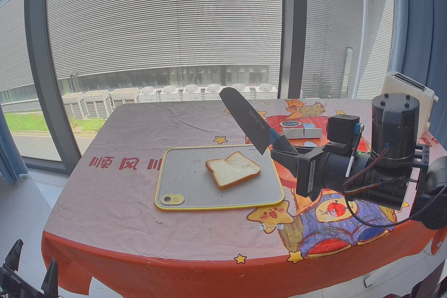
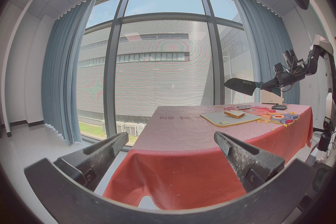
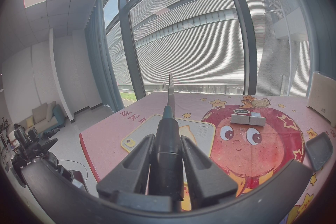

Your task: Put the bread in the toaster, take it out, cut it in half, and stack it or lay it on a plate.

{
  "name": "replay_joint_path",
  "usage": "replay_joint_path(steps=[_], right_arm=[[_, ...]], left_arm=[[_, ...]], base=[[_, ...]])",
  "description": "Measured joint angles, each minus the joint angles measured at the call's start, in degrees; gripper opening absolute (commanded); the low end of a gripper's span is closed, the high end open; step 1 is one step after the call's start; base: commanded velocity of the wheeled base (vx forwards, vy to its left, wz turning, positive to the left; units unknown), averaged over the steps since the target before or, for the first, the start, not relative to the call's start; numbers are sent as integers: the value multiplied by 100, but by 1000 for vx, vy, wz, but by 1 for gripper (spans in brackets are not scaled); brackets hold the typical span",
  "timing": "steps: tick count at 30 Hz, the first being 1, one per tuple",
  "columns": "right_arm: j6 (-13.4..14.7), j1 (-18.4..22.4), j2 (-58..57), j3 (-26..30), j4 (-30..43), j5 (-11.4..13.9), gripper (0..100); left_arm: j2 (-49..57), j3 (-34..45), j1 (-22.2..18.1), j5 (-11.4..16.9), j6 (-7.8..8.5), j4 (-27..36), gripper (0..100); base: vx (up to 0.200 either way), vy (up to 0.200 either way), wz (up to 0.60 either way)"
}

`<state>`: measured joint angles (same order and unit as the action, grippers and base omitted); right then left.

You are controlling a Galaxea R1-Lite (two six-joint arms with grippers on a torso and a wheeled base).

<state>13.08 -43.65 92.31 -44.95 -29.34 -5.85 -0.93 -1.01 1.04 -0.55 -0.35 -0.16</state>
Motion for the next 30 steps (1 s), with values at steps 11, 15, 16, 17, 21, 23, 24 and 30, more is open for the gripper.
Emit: replay_joint_path(steps=[11, 15, 16, 17, 21, 23, 24, 30], right_arm=[[-79, -4, 116, -293, 224, 115, 0], [-88, 5, 182, -336, 316, 187, 0], [-85, 0, 196, -336, 327, 191, 0], [-83, -6, 207, -336, 343, 194, 0], [-82, -22, 227, -304, 468, 189, 0], [-83, -24, 227, -290, 580, 187, 0], [-83, -28, 226, -286, 630, 187, 0], [-88, -28, 207, -116, 718, 183, 0]], left_arm=[[0, 0, 1, -5, 0, 0, 100], [0, 0, 4, -5, 2, 0, 100], [0, 0, 4, -5, 2, 0, 100], [0, 0, 4, -5, 2, 0, 100], [0, 0, 0, -5, 2, 0, 100], [0, 0, 0, -5, 2, 0, 100], [0, 0, 0, -2, 2, 0, 100], [0, 0, 6, 17, 0, 0, 100]], base=[[0, 0, 0], [0, 0, 0], [0, 0, 0], [0, 0, 0], [0, 0, 0], [0, 0, 0], [0, 0, 0], [0, 0, 0]])
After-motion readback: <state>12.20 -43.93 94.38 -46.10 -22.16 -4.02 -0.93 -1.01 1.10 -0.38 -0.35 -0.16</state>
